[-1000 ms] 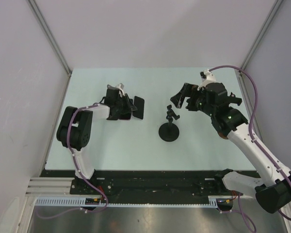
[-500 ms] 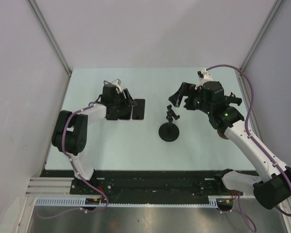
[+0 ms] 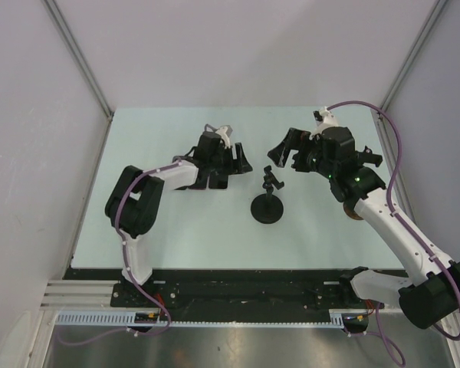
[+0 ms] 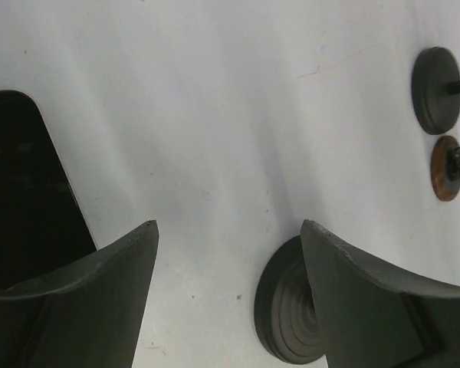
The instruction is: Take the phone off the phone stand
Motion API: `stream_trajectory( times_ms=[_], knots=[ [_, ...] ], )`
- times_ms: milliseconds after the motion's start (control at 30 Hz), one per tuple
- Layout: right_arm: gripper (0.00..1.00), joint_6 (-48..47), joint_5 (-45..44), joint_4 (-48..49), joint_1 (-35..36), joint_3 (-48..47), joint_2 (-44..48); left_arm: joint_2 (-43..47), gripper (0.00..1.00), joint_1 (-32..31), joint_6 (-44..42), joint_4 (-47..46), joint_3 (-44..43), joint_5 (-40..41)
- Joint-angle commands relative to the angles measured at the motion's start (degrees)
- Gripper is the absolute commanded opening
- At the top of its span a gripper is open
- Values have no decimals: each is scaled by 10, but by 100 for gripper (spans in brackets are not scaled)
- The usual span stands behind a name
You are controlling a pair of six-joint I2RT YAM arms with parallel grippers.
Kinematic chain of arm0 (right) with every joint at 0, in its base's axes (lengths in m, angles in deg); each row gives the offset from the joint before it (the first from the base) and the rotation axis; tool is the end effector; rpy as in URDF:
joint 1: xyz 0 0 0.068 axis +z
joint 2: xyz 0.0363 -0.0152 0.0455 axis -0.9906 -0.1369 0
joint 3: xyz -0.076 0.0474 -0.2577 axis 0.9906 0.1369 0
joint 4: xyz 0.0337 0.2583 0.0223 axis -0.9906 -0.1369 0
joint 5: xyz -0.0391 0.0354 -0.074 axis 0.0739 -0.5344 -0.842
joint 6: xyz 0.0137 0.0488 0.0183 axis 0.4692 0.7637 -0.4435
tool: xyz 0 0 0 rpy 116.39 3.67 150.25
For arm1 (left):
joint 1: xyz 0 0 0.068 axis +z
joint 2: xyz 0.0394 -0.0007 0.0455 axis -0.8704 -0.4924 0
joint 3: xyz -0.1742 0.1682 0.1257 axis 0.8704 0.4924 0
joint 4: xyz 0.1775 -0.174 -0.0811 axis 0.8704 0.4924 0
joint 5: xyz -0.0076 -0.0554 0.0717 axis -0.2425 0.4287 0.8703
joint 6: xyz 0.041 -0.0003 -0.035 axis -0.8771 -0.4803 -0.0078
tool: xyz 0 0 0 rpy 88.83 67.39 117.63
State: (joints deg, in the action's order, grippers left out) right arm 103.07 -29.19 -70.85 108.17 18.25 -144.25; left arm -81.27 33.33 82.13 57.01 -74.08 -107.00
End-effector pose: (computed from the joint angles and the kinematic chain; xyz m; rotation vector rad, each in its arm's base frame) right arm 0.2363 0.1192 0.3718 -0.0145 2.0011 0.7241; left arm 0.3727 -0.2035 0.1903 0.1315 2.2852 -0.8876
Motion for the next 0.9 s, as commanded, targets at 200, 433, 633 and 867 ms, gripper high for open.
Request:
stream_trajectory(
  times_ms=[200,433,633,867],
  knots=[
    [99,-44,26,-13,-2,-4,5,-44,80,-1,-27,4,-23,77],
    [97,-131,82,-61,-5,-23,-3,-24,80,-1,-26,6,-4,117],
    [95,-264,170,-149,-3,-51,-30,16,80,-2,-15,6,7,111],
    [96,-331,208,-164,-1,-56,-43,133,82,1,-29,12,22,96]
  ],
)
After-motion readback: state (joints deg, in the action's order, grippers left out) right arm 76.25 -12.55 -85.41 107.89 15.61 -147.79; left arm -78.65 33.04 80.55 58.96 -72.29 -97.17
